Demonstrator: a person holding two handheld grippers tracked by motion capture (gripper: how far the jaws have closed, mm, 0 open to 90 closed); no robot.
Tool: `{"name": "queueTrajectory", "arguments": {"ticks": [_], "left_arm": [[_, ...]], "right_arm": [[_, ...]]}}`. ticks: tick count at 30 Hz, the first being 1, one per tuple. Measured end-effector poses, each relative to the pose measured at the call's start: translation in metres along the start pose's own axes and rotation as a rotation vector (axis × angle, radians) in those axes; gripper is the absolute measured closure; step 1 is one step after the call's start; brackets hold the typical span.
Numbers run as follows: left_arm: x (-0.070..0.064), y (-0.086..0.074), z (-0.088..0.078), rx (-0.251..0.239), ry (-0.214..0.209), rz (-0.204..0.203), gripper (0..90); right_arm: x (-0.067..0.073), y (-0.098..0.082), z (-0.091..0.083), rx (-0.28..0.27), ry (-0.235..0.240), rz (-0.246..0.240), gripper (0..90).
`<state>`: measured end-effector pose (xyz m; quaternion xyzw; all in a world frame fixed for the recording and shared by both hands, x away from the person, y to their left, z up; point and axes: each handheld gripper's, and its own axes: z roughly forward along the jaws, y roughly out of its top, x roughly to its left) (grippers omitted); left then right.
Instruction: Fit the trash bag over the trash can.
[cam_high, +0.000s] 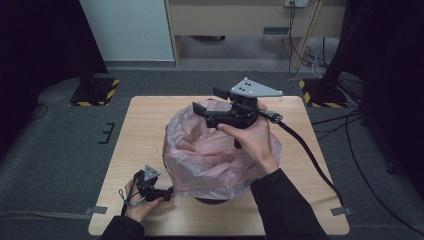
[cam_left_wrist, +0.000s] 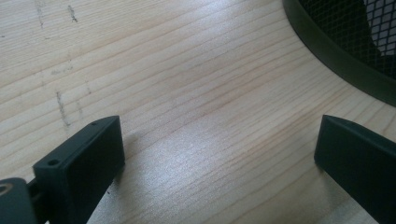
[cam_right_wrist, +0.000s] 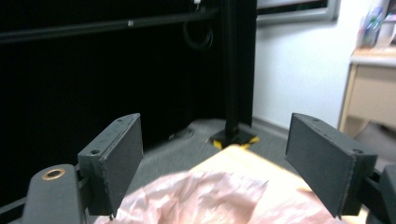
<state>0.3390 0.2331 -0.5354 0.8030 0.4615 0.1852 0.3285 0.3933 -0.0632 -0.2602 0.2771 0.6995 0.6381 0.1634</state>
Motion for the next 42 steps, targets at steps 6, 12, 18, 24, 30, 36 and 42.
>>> {"name": "queueTrajectory", "arguments": {"ticks": [6, 12, 18, 24, 30, 36, 42], "left_arm": [[0.000, 0.000, 0.000, 0.000, -0.001, 0.001, 1.0], [0.000, 0.000, 0.000, 0.001, -0.002, 0.002, 0.9], [0.000, 0.000, 0.000, 0.000, -0.002, 0.001, 0.9], [0.000, 0.000, 0.000, 0.001, -0.004, 0.004, 0.8], [0.000, 0.000, 0.000, 0.000, -0.004, 0.005, 0.7], [0.000, 0.000, 0.000, 0.001, -0.005, 0.006, 0.5], [0.000, 0.000, 0.000, 0.000, -0.006, 0.006, 0.4]], "right_arm": [[0.004, -0.030, 0.026, 0.164, 0.020, -0.008, 21.5], [-0.003, -0.055, 0.037, 0.323, -0.016, 0.000, 18.7], [-0.005, -0.069, 0.047, 0.504, -0.036, 0.005, 10.5], [-0.006, -0.079, 0.055, 0.631, -0.039, 0.002, 9.2], [-0.006, -0.083, 0.057, 0.678, -0.050, 0.015, 11.5], [-0.006, -0.075, 0.051, 0.580, -0.050, 0.022, 14.6], [0.000, -0.061, 0.045, 0.470, -0.038, -0.002, 14.4]]}}
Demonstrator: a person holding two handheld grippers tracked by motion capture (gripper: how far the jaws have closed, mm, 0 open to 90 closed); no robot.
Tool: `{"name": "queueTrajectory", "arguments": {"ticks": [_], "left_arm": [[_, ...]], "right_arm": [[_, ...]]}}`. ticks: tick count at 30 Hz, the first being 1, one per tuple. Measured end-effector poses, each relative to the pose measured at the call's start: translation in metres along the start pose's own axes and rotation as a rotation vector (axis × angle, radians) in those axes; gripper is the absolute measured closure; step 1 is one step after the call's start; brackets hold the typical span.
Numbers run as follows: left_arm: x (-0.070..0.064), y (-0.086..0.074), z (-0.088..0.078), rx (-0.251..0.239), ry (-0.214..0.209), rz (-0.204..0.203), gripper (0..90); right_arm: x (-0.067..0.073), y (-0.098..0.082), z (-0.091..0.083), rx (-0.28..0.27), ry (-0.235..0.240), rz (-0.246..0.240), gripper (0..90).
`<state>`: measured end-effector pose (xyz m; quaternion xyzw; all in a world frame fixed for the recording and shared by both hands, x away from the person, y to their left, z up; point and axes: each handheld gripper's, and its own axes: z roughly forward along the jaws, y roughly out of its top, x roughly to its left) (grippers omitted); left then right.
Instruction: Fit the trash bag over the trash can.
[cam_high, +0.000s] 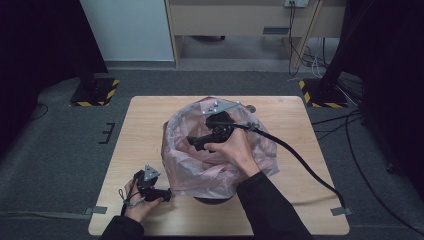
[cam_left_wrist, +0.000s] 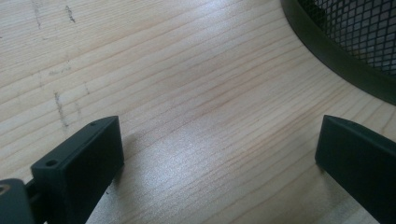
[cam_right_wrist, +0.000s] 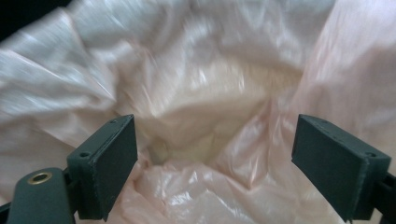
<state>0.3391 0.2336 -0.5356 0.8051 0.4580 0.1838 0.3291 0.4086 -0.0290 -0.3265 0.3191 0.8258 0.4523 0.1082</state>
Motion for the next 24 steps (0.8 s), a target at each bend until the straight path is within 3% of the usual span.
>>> {"name": "queueTrajectory", "arguments": {"ticks": [12, 18, 24], "left_arm": [[0.000, 0.000, 0.000, 0.000, 0.000, 0.001, 0.3], [0.000, 0.000, 0.000, -0.001, 0.001, 0.000, 0.2], [0.000, 0.000, 0.000, 0.002, 0.001, 0.004, 0.2]], "right_arm": [[0.002, 0.014, -0.035, -0.266, -0.008, 0.040, 15.4], [-0.001, 0.019, -0.055, -0.373, -0.029, 0.039, 15.5], [-0.007, 0.024, -0.084, -0.476, -0.081, 0.037, 15.6]]}}
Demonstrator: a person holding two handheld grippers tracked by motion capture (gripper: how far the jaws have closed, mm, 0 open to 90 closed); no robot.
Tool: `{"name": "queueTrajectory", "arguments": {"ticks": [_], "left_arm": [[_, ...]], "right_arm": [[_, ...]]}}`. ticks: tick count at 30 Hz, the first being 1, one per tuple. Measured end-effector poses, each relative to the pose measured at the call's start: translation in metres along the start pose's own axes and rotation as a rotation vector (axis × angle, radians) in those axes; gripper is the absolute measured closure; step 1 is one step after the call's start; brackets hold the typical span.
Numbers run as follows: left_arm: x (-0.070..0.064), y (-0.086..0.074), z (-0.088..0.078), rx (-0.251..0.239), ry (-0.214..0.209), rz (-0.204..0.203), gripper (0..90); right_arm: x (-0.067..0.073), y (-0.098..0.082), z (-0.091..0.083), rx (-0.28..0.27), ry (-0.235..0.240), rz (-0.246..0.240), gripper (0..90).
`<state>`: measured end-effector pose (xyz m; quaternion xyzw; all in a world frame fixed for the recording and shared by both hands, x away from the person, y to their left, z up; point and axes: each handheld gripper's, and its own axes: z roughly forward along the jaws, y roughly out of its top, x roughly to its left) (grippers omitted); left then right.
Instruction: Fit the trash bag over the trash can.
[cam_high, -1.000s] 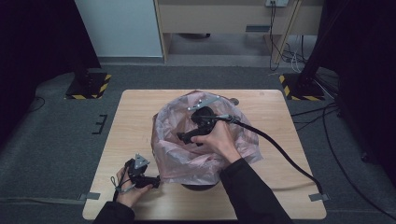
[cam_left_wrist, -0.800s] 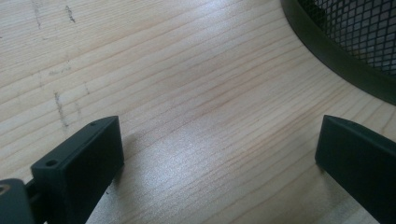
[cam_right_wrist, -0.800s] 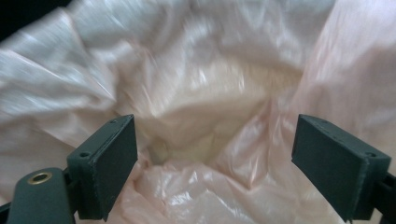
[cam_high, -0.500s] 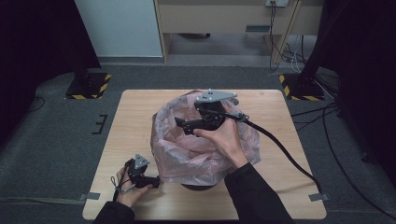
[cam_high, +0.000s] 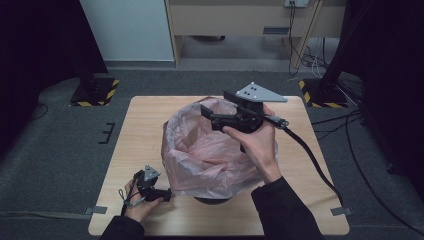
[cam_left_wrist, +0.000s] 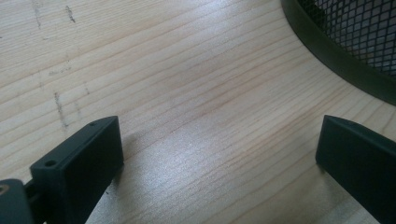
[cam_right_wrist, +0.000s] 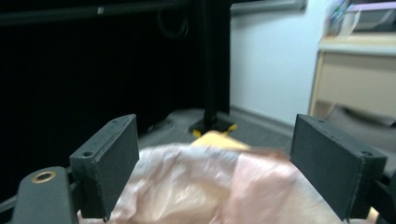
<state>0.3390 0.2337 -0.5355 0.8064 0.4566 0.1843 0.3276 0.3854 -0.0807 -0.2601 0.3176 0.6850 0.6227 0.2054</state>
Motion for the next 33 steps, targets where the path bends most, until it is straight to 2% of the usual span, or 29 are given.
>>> {"name": "queueTrajectory", "arguments": {"ticks": [4, 9, 17, 25, 33], "left_arm": [[0.000, 0.000, 0.000, -0.003, 0.001, -0.004, 0.2], [0.000, 0.000, 0.000, -0.001, 0.000, 0.000, 0.2], [0.000, 0.000, 0.000, -0.003, 0.000, -0.001, 0.1], [0.000, 0.000, 0.000, -0.003, 0.001, 0.000, 0.1], [0.000, 0.000, 0.000, -0.004, 0.000, -0.003, 0.0]], "right_arm": [[-0.008, 0.011, -0.014, -0.048, -0.036, -0.006, 15.1], [-0.019, 0.021, -0.030, -0.065, -0.102, -0.037, 14.6], [-0.037, 0.022, -0.051, -0.108, -0.173, -0.032, 14.9], [-0.060, 0.010, -0.069, -0.121, -0.254, -0.015, 14.9], [-0.089, -0.020, -0.079, -0.091, -0.333, 0.019, 14.8]]}}
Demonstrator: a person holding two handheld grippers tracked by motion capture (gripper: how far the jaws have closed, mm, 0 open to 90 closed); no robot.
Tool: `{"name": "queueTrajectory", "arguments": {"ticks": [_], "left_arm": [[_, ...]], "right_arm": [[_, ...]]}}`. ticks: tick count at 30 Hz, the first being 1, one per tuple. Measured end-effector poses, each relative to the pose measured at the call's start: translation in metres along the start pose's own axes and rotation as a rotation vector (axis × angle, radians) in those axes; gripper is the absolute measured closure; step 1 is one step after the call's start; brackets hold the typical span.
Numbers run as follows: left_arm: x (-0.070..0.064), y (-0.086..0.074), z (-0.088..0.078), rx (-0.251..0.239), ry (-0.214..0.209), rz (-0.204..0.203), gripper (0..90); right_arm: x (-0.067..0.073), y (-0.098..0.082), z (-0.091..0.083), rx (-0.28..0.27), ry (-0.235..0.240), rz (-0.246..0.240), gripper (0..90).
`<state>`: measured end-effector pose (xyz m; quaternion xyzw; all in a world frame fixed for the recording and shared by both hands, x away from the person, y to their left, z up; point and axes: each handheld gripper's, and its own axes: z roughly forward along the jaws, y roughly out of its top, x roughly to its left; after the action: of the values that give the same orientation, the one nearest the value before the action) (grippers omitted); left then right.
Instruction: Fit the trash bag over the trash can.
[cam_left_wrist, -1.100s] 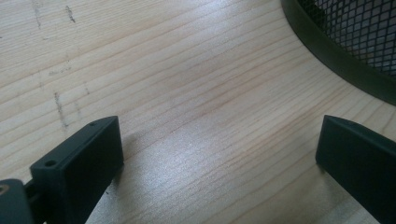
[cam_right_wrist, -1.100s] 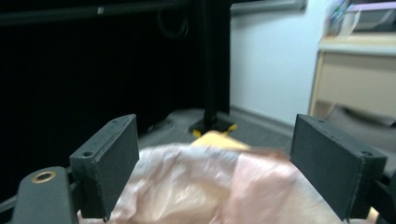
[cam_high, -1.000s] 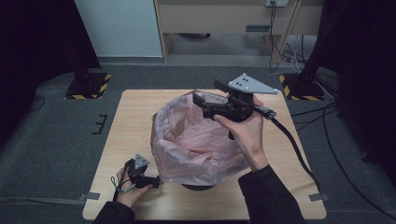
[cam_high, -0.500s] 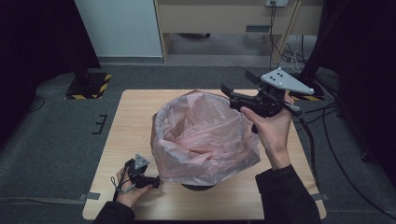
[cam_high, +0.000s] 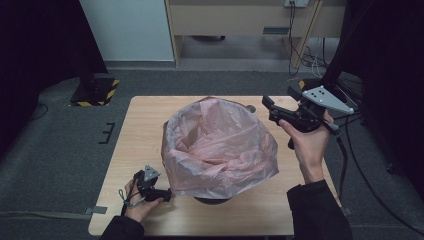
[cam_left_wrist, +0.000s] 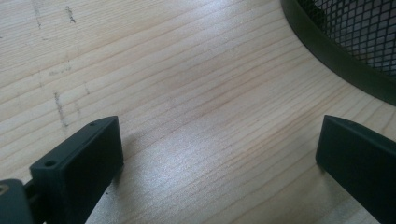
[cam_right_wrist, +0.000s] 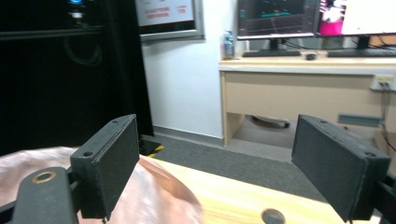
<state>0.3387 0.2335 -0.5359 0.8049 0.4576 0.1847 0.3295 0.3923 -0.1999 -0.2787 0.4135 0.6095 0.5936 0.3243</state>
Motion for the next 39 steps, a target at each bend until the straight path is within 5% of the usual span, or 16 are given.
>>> {"name": "queueTrajectory", "arguments": {"ticks": [18, 29, 39], "left_arm": [[0.000, 0.000, 0.000, 0.004, -0.002, 0.005, 0.0], [0.000, 0.000, 0.000, 0.003, -0.002, 0.005, 0.0], [0.001, 0.000, 0.000, 0.003, -0.009, 0.008, 0.3]], "right_arm": [[-0.051, -0.103, -0.006, 0.147, -0.099, 0.071, 14.8], [-0.063, -0.174, -0.017, 0.283, -0.104, 0.079, 14.7], [-0.074, -0.224, -0.042, 0.445, -0.055, 0.068, 13.7]]}}
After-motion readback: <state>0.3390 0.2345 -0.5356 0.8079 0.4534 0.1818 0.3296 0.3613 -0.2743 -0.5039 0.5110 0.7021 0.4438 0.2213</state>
